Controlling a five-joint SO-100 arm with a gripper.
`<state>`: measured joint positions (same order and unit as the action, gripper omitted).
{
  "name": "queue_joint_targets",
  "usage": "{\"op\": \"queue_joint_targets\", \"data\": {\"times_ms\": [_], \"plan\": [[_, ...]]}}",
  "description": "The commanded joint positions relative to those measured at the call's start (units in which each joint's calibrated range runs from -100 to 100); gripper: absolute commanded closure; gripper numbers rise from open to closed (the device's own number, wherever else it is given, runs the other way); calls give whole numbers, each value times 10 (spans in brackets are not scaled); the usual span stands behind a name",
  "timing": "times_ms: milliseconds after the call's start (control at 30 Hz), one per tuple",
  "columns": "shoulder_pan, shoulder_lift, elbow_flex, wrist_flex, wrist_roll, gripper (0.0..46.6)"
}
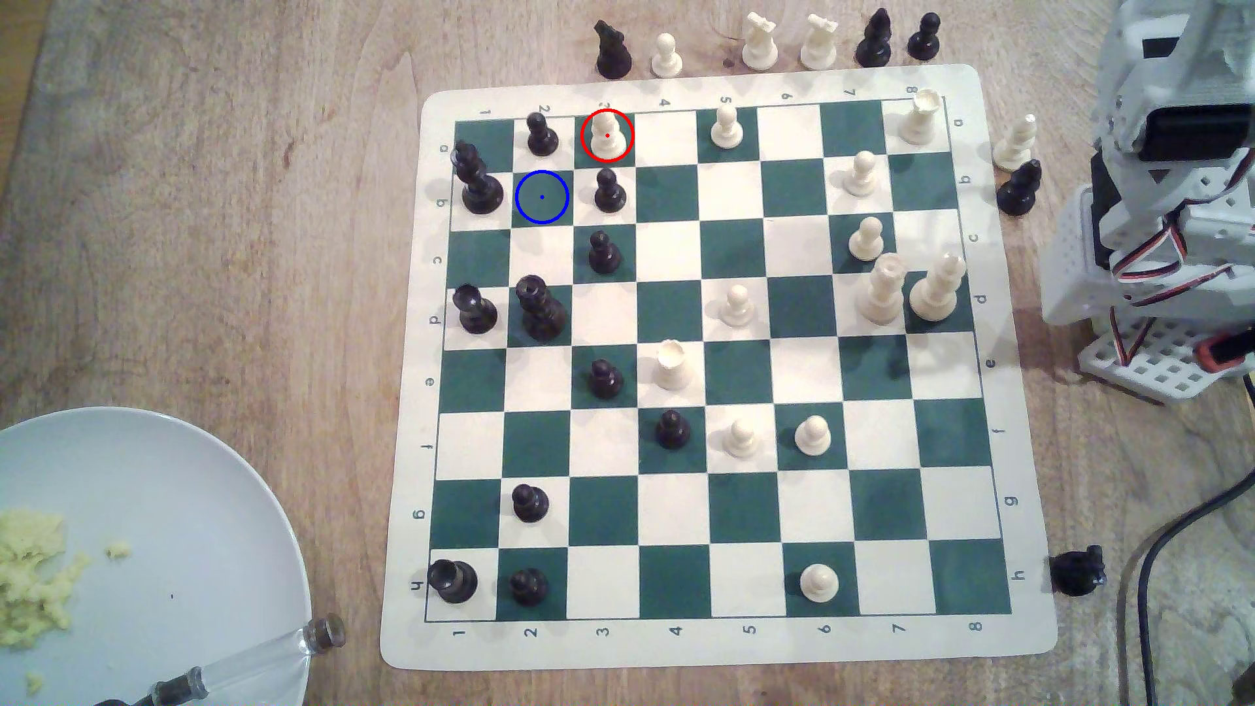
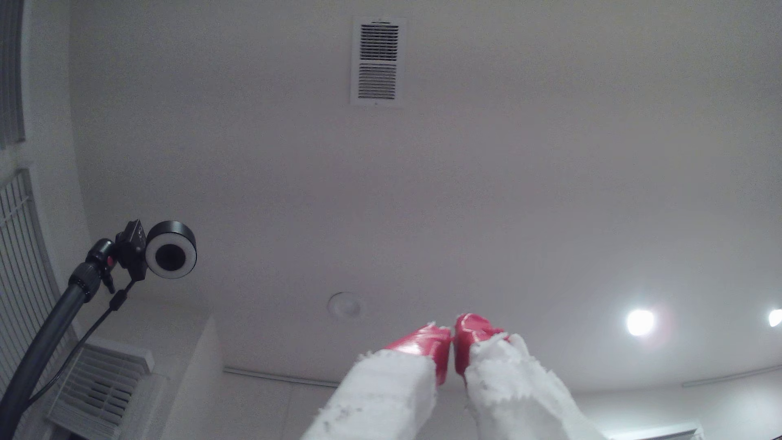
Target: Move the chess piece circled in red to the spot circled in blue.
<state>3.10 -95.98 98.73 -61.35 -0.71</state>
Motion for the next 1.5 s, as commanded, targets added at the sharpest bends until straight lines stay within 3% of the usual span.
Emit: {"op": "queue_joint_targets", "data": {"times_ms": [0,167,467,667,867,967,1000,1300,1467], "plan": [[70,2,13,-219,20,464],[70,2,-1,-54,18,464],[112,20,-182,317,17,464],[163,151,-297,505,16,464],[163,293,-379,598,15,462],[152,343,-418,690,15,436],[145,386,-471,752,3,464],[158,583,-667,967,-10,461],[157,692,-782,1043,-45,456]]}}
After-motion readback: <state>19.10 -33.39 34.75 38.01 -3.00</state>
